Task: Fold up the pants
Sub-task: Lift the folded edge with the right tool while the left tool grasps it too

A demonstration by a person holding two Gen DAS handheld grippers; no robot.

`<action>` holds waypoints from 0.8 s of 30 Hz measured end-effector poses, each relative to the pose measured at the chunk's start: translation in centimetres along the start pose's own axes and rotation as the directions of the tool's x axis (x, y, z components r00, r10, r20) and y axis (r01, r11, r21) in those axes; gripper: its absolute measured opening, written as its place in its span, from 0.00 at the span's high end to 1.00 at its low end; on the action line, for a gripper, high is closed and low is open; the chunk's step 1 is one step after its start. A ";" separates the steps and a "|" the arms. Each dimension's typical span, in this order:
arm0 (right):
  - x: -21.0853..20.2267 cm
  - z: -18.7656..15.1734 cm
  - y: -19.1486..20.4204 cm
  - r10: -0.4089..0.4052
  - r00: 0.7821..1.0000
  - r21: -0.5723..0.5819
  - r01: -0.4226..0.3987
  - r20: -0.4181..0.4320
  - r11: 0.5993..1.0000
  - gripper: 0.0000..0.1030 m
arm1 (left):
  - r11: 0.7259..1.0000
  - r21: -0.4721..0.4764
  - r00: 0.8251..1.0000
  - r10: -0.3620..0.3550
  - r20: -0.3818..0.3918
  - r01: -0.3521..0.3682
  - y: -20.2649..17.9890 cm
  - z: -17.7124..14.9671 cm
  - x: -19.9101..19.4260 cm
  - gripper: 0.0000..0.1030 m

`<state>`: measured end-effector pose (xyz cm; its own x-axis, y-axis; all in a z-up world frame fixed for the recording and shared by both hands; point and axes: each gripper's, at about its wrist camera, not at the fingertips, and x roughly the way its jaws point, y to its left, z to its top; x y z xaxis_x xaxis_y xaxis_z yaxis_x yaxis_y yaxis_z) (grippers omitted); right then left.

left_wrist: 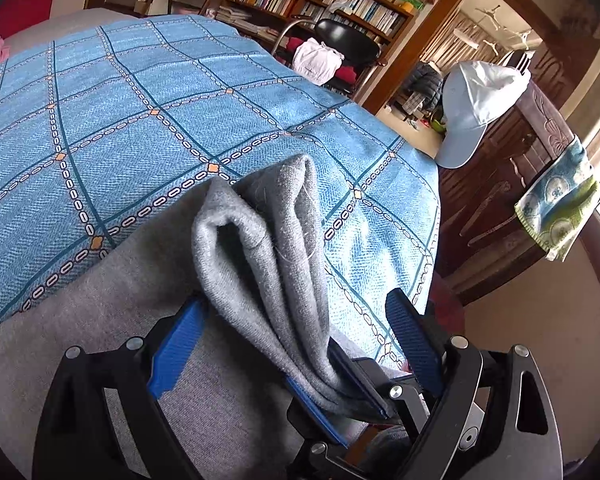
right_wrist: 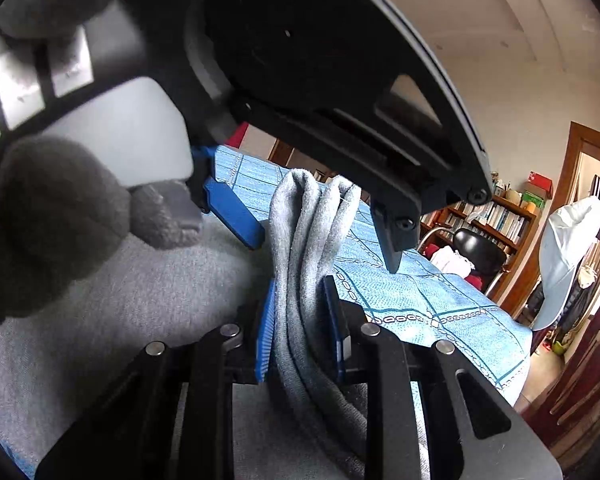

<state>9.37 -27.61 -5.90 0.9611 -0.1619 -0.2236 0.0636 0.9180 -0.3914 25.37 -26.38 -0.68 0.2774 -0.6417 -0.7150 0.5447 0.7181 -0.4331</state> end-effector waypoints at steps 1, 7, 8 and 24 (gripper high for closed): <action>-0.1 -0.1 0.1 0.000 1.000 -0.006 0.000 0.005 1.000 0.77 | 1.000 0.002 1.000 -0.014 -0.010 0.014 0.2 0.0 0.3 0.14; -0.6 -0.5 -0.7 0.037 0.999 0.024 -0.037 0.013 0.999 0.75 | 1.000 -0.006 0.997 -0.002 -0.076 0.001 0.9 -0.1 2.0 0.77; -0.9 -0.6 -1.2 0.055 0.998 0.046 -0.056 0.017 0.997 0.65 | 1.000 -0.011 0.997 -0.006 -0.071 0.005 1.1 -0.2 1.9 0.80; -4.5 -6.9 -6.2 0.069 0.994 0.147 -0.057 -0.083 0.987 0.18 | 1.000 -0.001 1.000 0.000 -0.025 0.000 0.4 -0.6 -1.3 0.80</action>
<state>2.79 -35.10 -8.64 0.9376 -0.1273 -0.3236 0.0479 0.9690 -0.2422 24.75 -25.05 -0.23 0.2576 -0.6352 -0.7281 0.5441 0.7181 -0.4339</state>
